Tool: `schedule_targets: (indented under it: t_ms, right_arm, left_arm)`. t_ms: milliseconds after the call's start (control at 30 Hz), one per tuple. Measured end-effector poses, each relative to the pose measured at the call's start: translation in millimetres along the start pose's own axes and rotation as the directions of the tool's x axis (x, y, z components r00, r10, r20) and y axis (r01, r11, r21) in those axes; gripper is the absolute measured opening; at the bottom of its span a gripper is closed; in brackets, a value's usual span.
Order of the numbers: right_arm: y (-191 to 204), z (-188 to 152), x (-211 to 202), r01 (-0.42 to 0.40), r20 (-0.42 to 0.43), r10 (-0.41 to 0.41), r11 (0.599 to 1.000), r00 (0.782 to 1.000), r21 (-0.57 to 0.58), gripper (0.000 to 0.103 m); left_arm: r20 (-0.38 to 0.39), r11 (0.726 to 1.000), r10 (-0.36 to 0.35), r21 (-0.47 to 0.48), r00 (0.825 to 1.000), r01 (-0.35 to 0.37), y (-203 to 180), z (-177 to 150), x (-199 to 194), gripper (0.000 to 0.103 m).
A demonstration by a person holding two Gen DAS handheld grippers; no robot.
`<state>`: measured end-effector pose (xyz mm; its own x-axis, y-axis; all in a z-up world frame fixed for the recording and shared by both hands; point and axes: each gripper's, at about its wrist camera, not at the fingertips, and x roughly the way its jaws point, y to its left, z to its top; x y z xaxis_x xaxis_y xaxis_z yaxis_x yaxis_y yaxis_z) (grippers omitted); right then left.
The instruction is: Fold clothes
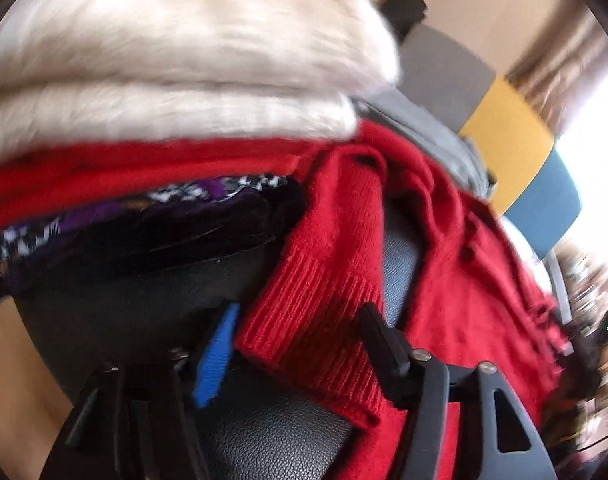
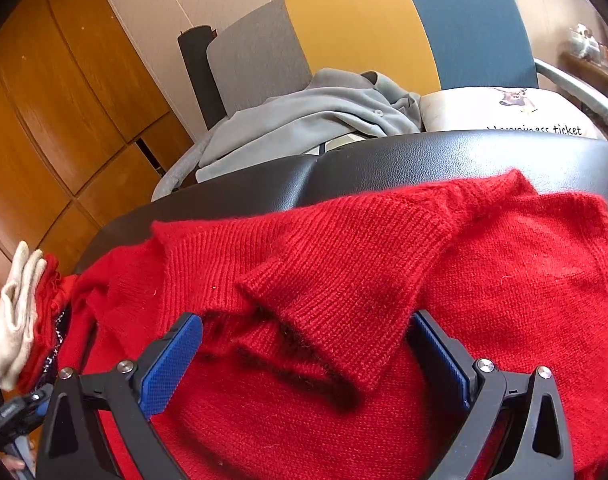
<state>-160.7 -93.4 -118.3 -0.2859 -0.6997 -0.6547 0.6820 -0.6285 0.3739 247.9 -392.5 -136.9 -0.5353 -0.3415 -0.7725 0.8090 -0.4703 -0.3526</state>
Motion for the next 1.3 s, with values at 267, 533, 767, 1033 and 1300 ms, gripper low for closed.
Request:
schedule_targets:
  t_ms: [267,533,767,1033,1300]
  right_arm:
    - [-3.8,0.0,-1.4,-0.024,0.011,0.024,1.000,1.000,0.017,0.103]
    - [-7.3,-0.4,-3.8,-0.059,0.027,0.058,0.997,0.998,0.044,0.103]
    - [-11.3,0.4,-5.5,-0.082,0.035,0.080,0.995,0.996,0.059,0.103]
    - [-12.4,0.5,-5.1,-0.090,0.037,0.087,0.994,0.996,0.065,0.103]
    - [-9.7,0.8,-3.7,-0.072,0.030,0.070,0.996,0.997,0.054,0.103]
  left_arm:
    - [0.116,0.999,-0.023,-0.019,0.993,0.025,-25.0,37.4,-22.6,0.008]
    - [0.347,0.945,-0.150,0.326,0.926,0.031,-147.7,92.3,-74.3,0.008]
    - [0.037,0.644,-0.429,0.714,0.903,0.276,-269.6,19.5,-51.9,0.008]
    - [-0.117,0.766,-0.330,0.547,0.937,0.338,-173.9,-34.9,-33.3,0.017]
    - [0.073,0.974,-0.067,0.221,0.995,0.049,10.9,4.3,-41.8,0.049]
